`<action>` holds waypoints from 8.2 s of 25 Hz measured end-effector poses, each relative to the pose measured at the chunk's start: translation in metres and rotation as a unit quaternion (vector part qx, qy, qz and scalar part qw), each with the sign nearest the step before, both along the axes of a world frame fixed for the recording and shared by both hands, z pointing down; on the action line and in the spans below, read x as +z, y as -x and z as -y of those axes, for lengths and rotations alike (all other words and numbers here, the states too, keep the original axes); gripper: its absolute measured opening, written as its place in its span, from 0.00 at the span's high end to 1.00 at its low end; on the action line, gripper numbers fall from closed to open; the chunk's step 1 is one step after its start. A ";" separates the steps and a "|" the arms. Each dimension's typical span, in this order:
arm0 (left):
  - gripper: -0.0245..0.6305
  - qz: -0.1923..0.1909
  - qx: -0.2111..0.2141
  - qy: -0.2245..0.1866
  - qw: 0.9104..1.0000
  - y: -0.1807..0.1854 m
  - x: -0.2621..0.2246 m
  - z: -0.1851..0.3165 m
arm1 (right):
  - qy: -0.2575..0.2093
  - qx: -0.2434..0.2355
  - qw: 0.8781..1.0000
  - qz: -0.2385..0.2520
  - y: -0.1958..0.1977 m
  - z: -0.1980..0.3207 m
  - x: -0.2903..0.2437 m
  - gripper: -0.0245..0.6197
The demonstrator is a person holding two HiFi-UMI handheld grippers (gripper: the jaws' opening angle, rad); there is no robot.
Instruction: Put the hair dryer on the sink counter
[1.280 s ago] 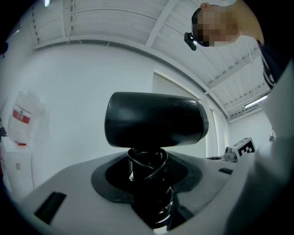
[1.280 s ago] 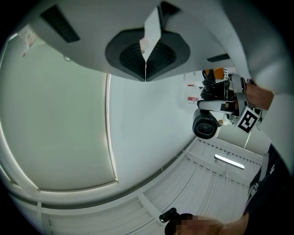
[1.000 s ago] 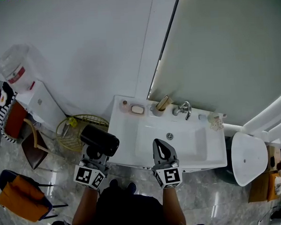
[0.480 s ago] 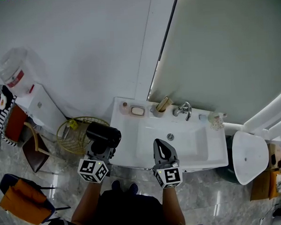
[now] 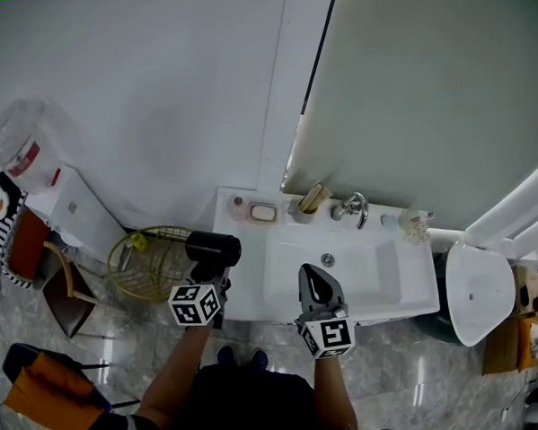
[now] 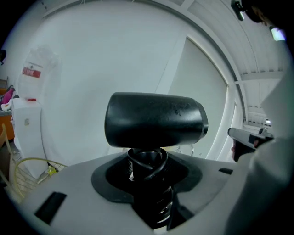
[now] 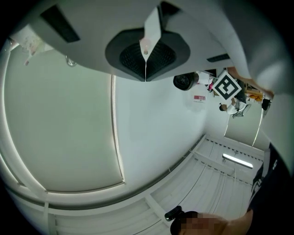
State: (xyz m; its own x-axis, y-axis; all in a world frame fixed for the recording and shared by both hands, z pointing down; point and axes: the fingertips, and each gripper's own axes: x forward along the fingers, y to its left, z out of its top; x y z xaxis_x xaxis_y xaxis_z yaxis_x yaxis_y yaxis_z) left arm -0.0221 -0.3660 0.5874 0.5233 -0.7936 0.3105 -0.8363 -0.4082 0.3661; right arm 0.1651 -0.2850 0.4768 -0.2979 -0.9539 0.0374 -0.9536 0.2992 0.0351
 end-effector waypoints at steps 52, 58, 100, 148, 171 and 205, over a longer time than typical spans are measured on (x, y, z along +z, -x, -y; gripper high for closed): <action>0.64 0.213 0.019 0.365 0.906 -0.052 0.281 0.076 | 0.063 0.042 0.997 0.027 -0.033 0.023 0.043 0.92; 0.64 0.222 0.019 0.376 0.900 -0.053 0.289 0.080 | 0.073 0.047 0.996 0.022 -0.032 0.027 0.047 0.92; 0.59 0.155 0.027 0.309 0.938 -0.050 0.247 0.082 | 0.079 0.045 0.995 0.038 -0.021 0.023 0.051 0.92; 0.56 0.043 0.052 -0.304 0.950 0.050 -0.112 -0.048 | -0.014 -0.020 1.000 -0.010 0.018 0.019 0.026 0.92; 0.92 0.034 0.097 -0.275 0.956 0.030 -0.112 -0.054 | -0.027 -0.029 0.999 -0.022 0.027 0.012 0.015 0.92; 0.92 0.022 0.091 -0.241 0.966 0.038 -0.095 -0.050 | -0.003 -0.047 0.998 -0.040 0.039 0.015 0.019 0.92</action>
